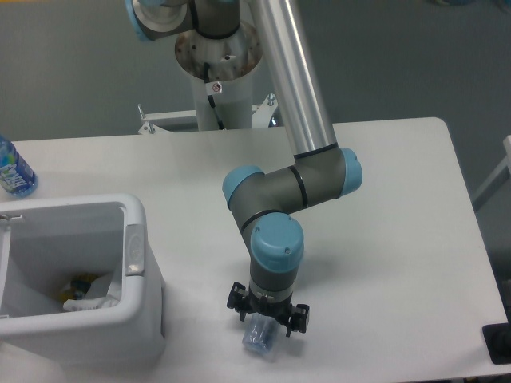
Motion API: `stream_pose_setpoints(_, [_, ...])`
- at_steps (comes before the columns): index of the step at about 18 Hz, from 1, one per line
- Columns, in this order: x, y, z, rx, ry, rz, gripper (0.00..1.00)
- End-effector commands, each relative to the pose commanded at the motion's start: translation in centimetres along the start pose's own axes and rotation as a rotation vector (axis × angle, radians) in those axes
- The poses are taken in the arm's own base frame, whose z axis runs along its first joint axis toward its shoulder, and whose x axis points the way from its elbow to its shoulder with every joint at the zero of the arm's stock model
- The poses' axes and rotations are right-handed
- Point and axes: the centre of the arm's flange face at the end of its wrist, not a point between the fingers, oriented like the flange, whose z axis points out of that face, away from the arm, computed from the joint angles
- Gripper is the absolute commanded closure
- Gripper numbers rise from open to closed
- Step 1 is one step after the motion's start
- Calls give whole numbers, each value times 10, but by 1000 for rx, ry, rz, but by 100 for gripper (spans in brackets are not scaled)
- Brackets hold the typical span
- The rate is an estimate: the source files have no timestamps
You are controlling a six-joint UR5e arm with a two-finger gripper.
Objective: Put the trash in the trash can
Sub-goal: 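Close the gripper around the bottle's cap end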
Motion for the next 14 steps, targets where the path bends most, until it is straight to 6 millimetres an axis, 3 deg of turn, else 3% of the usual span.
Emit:
stream_pose_setpoints(5, [2, 0, 3, -4, 0, 3, 0])
stream_pose_setpoints(10, [3, -1, 2, -4, -2, 4, 23])
stream_pose_setpoints(14, [2, 0, 1, -4, -2, 3, 26])
